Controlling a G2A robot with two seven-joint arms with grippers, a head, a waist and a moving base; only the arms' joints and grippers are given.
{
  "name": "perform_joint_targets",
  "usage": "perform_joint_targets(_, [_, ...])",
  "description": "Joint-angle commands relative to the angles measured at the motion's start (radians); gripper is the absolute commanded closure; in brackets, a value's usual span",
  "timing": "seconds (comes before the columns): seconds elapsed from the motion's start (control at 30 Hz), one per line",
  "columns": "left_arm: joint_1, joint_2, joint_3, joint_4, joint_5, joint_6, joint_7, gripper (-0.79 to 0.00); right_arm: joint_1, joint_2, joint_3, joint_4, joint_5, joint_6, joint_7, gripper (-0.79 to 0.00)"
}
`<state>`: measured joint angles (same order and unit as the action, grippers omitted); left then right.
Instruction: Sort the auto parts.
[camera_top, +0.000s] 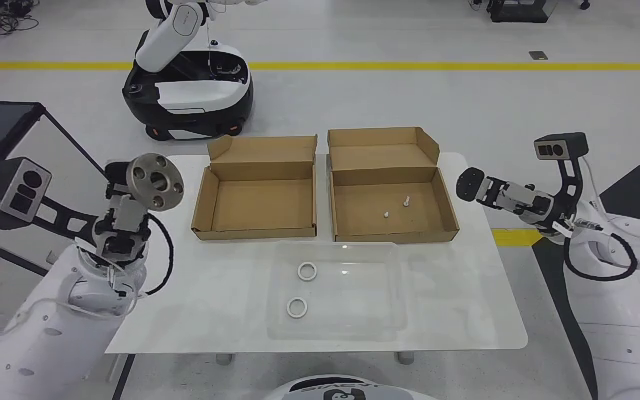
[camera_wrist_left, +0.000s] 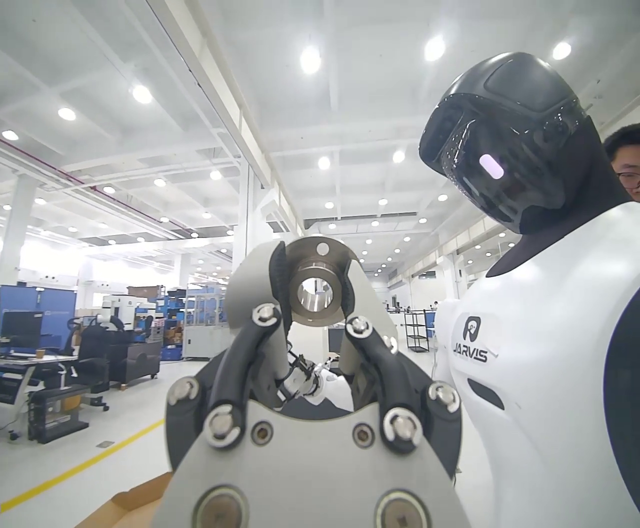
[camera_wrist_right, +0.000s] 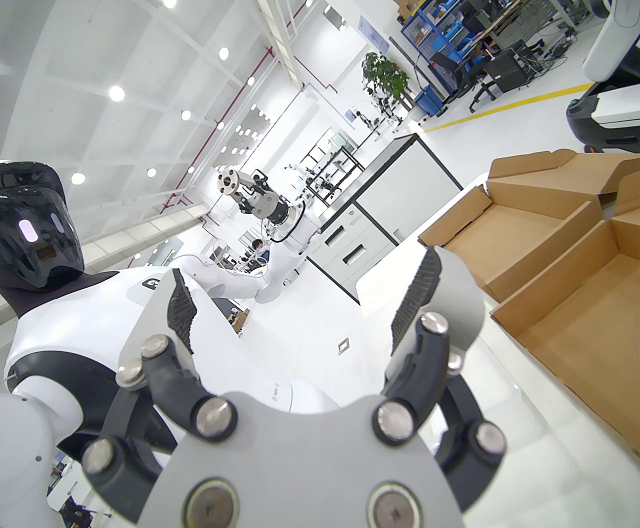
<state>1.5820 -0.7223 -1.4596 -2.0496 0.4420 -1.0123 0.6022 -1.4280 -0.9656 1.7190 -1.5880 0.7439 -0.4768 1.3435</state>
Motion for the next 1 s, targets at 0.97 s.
perform_joint_targets(0.97, [-0.274, -0.049, 0.150, 0.057, -0.053, 0.313, -0.510, 0.000, 0.000, 0.000, 0.000, 0.000, 0.000, 0.000, 0.000, -0.785])
